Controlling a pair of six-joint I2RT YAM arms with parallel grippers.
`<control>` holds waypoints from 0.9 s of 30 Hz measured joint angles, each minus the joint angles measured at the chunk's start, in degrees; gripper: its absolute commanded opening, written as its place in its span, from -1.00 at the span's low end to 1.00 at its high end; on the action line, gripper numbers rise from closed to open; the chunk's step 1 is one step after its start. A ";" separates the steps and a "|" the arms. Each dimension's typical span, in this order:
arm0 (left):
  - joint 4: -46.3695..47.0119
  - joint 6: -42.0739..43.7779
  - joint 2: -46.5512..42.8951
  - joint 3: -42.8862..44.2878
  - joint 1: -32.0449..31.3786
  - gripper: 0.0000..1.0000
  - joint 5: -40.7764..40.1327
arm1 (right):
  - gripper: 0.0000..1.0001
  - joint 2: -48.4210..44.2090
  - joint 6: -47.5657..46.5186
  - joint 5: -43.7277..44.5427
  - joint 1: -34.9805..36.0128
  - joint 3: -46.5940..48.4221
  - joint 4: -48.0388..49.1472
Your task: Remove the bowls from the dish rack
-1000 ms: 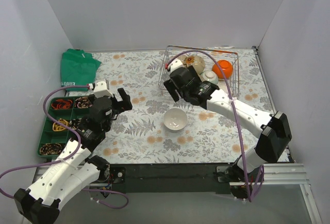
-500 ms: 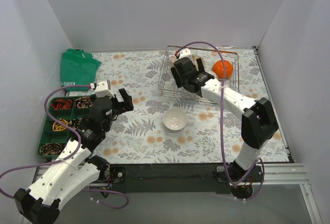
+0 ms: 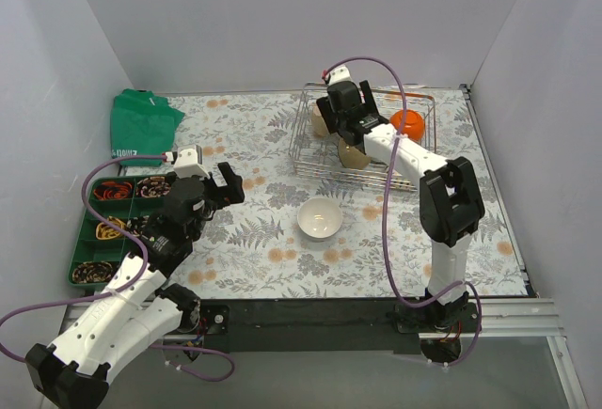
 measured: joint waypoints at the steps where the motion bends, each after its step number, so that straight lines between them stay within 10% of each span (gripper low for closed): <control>1: 0.00 0.00 0.00 0.00 0.00 0.96 0.00 | 0.95 0.74 -0.26 -0.28 -0.37 0.50 0.44; 16: -0.04 0.00 0.00 -0.15 0.00 0.96 0.44 | 0.75 9.40 -1.90 -3.87 -3.93 2.82 1.40; 27: -0.24 0.02 0.00 -0.20 0.00 0.96 0.74 | -0.71 9.38 -4.11 -3.63 -4.33 2.69 2.89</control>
